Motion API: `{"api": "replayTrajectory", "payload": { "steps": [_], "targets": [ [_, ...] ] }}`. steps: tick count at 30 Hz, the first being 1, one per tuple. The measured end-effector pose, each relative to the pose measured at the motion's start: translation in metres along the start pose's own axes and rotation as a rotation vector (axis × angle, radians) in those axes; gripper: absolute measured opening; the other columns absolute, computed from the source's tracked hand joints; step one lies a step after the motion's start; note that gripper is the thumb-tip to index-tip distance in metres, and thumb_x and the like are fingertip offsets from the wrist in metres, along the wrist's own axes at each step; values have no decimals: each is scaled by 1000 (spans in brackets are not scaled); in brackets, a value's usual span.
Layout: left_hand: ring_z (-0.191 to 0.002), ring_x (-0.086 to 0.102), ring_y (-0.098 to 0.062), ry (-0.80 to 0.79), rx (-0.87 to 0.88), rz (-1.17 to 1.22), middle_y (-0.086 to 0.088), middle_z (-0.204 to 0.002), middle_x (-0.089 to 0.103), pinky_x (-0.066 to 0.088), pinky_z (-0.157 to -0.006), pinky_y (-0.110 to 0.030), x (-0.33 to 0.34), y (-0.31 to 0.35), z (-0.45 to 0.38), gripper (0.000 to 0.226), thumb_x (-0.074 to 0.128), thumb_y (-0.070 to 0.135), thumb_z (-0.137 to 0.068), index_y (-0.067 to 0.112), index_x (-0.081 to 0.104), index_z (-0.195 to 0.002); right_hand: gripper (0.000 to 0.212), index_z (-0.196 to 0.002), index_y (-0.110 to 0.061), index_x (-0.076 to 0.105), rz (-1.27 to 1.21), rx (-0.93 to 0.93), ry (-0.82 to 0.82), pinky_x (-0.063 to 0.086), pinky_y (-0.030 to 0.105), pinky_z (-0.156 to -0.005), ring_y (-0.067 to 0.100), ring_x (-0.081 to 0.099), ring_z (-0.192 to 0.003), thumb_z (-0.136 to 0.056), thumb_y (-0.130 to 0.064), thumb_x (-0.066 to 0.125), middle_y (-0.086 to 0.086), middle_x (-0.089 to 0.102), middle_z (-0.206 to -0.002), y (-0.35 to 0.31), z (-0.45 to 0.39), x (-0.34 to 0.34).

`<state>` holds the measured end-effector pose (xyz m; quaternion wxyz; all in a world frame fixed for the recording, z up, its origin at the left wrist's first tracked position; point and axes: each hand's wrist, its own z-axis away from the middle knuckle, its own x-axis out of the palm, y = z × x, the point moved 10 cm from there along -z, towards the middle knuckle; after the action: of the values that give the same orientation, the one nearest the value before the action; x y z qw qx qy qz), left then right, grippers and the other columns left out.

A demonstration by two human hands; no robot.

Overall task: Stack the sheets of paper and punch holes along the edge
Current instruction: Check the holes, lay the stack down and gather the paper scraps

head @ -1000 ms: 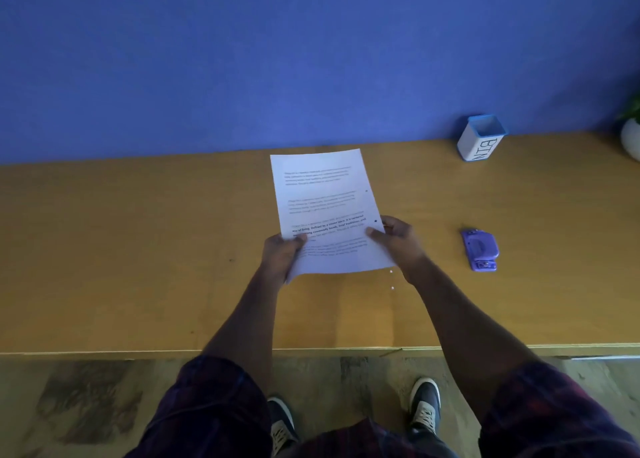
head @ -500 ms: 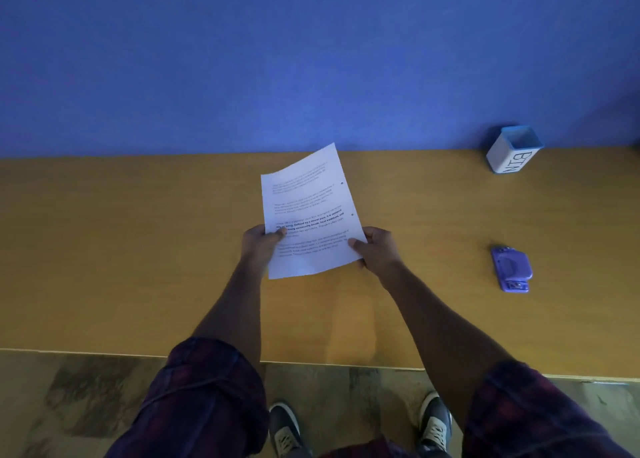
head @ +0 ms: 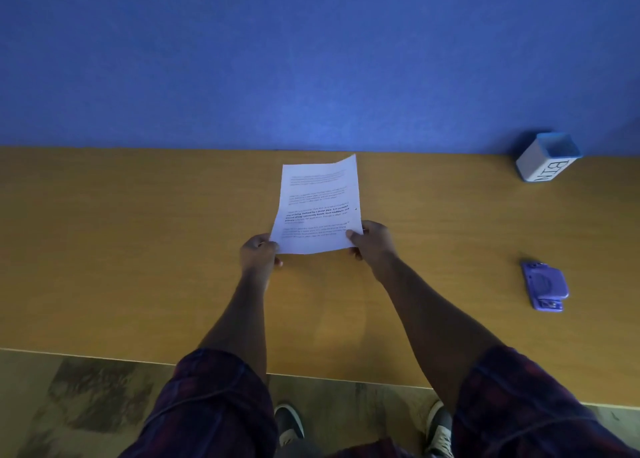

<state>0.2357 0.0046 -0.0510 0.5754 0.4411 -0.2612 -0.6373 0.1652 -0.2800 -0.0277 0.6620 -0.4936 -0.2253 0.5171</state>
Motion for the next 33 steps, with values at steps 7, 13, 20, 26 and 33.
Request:
{"api": "replayTrajectory", "payload": {
  "steps": [7,13,20,26,33],
  "targets": [
    [-52,70,-20,43,1,27,-9,-94,78,39,-43,-19,-1,7,-13,39,52,0,-82,7,71,-115,30,-121,-9,67,-9,66,-26,52,22,-50,12,69,-65,-96,2,53,3,74,-88,4,-13,12],
    [-48,72,-12,127,21,-57,-5,-84,78,41,-43,-19,-6,17,-21,40,49,4,-83,11,68,-117,31,-120,-5,65,-63,126,16,60,25,-59,9,71,-56,-94,5,51,6,74,-88,13,-23,21],
    [-49,71,-7,175,57,-168,-4,-73,76,43,-42,-13,-18,24,-34,38,48,3,-80,14,73,-107,22,-107,-12,65,9,169,106,64,50,-74,27,77,-72,-88,-2,62,8,75,-77,25,-27,29],
    [-70,68,-25,168,102,-281,-9,-72,75,41,-57,-24,-18,26,-38,37,45,1,-71,23,74,-76,13,-92,-13,66,124,180,147,65,40,-64,23,76,-63,-82,-5,62,5,75,-69,33,-22,32],
    [-63,42,-22,207,107,-400,-8,-64,49,32,-58,-32,-20,22,-37,20,46,1,-68,2,65,-71,15,-94,-16,66,203,157,180,60,27,-57,18,73,-63,-79,-11,65,4,76,-74,30,-25,21]
  ]
}}
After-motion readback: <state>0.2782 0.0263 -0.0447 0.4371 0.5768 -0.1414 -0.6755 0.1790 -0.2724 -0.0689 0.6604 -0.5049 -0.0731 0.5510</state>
